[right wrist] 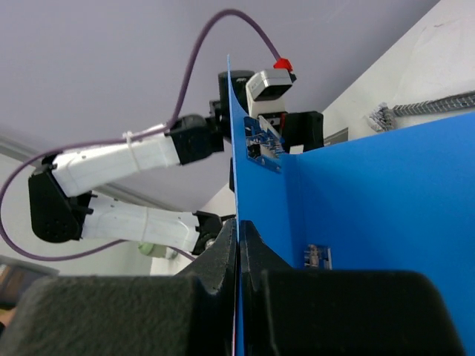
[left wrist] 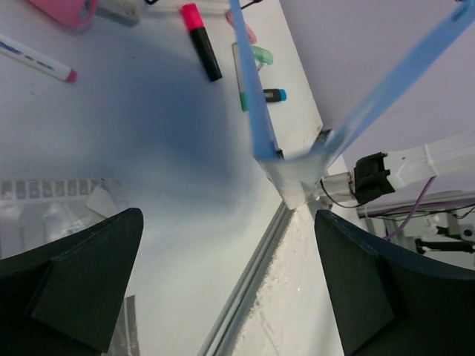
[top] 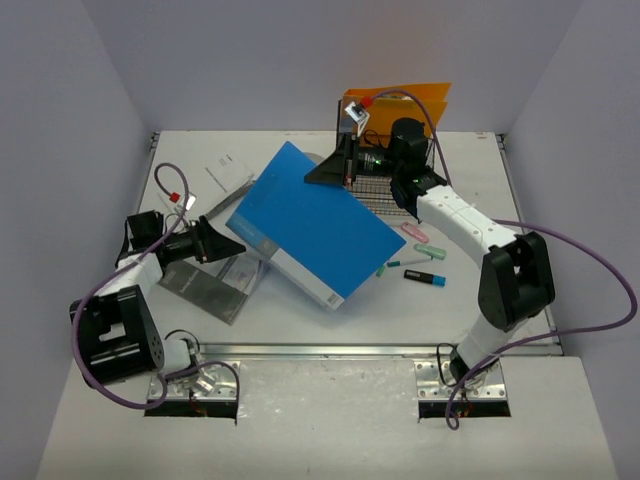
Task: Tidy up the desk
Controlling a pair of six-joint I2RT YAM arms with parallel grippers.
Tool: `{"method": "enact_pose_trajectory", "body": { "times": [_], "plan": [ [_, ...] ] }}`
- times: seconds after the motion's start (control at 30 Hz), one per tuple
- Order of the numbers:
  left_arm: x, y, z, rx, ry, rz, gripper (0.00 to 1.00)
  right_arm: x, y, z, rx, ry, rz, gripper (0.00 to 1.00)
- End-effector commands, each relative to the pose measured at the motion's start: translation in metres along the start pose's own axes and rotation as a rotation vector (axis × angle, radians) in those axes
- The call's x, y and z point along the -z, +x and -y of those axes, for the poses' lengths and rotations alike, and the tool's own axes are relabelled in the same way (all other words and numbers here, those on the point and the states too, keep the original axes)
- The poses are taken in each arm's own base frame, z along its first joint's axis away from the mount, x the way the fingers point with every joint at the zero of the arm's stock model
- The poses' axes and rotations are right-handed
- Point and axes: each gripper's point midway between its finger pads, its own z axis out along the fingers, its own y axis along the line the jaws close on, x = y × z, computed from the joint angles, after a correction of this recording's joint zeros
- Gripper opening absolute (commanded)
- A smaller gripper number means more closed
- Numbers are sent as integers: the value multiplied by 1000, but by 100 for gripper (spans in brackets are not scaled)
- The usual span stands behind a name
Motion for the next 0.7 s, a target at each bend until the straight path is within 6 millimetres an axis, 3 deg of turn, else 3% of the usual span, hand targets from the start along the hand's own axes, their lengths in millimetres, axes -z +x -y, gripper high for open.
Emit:
{"method": "enact_pose_trajectory", "body": {
  "times": [0.0, 0.23, 0.53, 0.67],
  "plan": [
    [-5, -23, 31, -33, 68, 90, 99, 0, -23, -21, 13, -40, 71, 0],
    [-22, -27, 63, -37, 136, 173, 100, -4, -19, -18, -21, -44, 64, 0],
    [-32, -45, 93, -32, 210, 290, 100, -13, -17, -42, -35, -84, 54, 0],
    [-32, -49, 112, -24, 277, 316, 91, -18, -9, -44, -48, -87, 37, 0]
  ]
}}
